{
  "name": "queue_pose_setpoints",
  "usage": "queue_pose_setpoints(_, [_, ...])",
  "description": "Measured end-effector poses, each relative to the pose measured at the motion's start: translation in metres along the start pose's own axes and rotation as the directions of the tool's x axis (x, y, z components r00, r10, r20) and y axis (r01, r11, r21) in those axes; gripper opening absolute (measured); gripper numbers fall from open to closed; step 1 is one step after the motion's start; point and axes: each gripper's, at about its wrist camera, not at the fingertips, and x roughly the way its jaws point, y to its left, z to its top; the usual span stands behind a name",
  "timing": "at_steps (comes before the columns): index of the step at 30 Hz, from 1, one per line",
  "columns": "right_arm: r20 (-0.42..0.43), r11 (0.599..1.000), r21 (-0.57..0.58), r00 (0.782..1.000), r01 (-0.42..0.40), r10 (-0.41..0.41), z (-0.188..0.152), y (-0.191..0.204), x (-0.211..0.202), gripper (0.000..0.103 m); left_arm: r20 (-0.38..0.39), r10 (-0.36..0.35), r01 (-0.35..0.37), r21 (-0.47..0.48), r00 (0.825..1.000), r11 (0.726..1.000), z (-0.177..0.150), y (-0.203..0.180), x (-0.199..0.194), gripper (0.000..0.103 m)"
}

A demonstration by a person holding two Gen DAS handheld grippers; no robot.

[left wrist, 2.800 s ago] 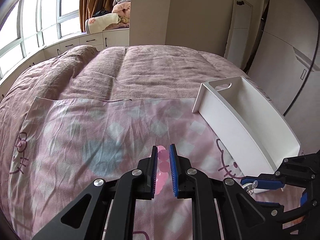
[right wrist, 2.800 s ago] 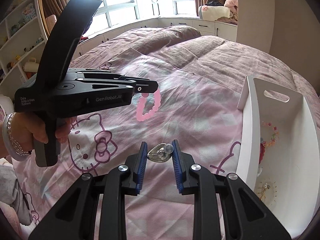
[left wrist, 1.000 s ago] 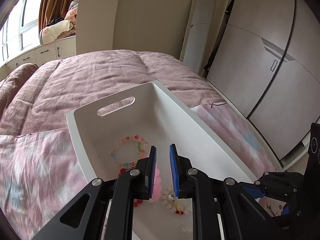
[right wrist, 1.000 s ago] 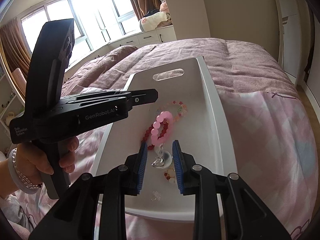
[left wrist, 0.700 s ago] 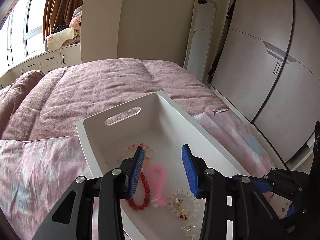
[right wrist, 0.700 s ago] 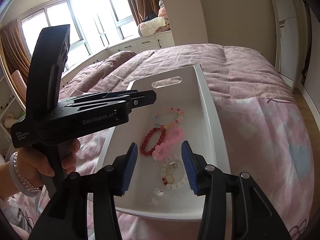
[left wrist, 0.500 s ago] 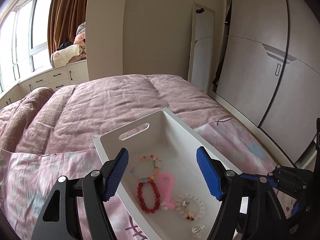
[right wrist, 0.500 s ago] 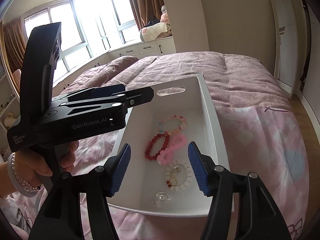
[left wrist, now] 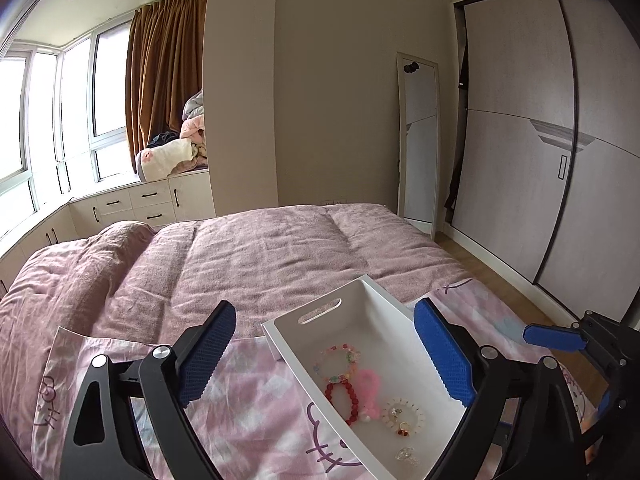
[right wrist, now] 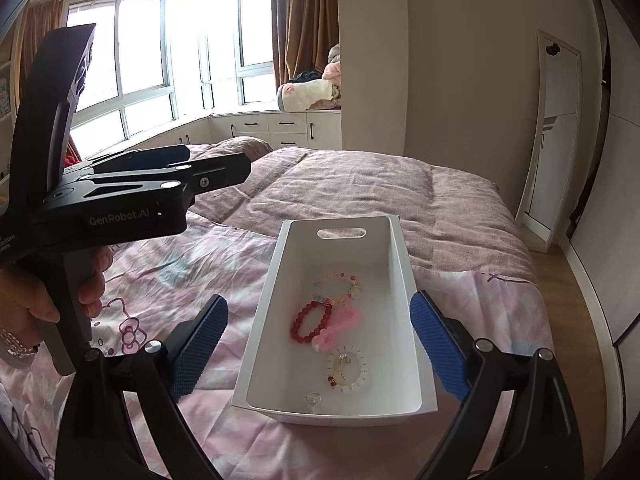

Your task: Organize jewelry

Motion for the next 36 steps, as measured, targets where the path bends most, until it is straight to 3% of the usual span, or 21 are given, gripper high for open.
queue_pose_setpoints(2, [0.025,0.999,-0.024,0.999,0.024,-0.023,0.003,0.008,-0.011,0.098,0.014,0.008,-0.009,0.004,1.0,1.0,0.001,0.001,-0.015,0.093])
queue_pose_setpoints(7, [0.055,0.996,-0.076,0.998,0.045,-0.041,0.002,0.028,-0.029,0.098,0.054,0.094,-0.094,-0.009,0.994,0.996,-0.011,0.005,-0.046,0.095])
queue_pose_setpoints(13, [0.053,0.995,-0.07,0.996,0.069,-0.065,-0.013,0.036,-0.031,0.098,0.02,0.13,-0.128,-0.092,0.991,0.988,-0.049,0.015,-0.049,0.095])
queue_pose_setpoints(16, [0.051,0.995,-0.049,0.995,0.09,-0.087,-0.024,0.029,-0.027,0.098,0.01,0.169,-0.167,-0.081,0.986,0.983,-0.068,0.016,-0.045,0.095])
queue_pose_setpoints(22, [0.038,0.995,0.01,0.994,0.098,-0.099,-0.056,0.015,-0.013,0.098,0.006,0.181,-0.18,-0.063,0.983,0.982,-0.102,0.013,-0.04,0.095])
queue_pose_setpoints(27, [0.024,0.995,0.014,0.995,0.097,-0.098,-0.079,0.011,-0.001,0.098,0.019,0.202,-0.203,0.04,0.979,0.978,-0.129,-0.01,-0.036,0.095])
queue_pose_setpoints(32, [0.033,0.995,-0.006,0.994,0.103,-0.103,-0.087,0.009,0.004,0.098,0.023,0.187,-0.188,0.095,0.982,0.978,-0.145,-0.03,-0.03,0.095])
queue_pose_setpoints(36, [0.043,0.994,-0.017,0.994,0.106,-0.105,-0.088,0.01,0.006,0.098,0.005,0.17,-0.169,0.076,0.986,0.983,-0.147,-0.035,-0.023,0.095])
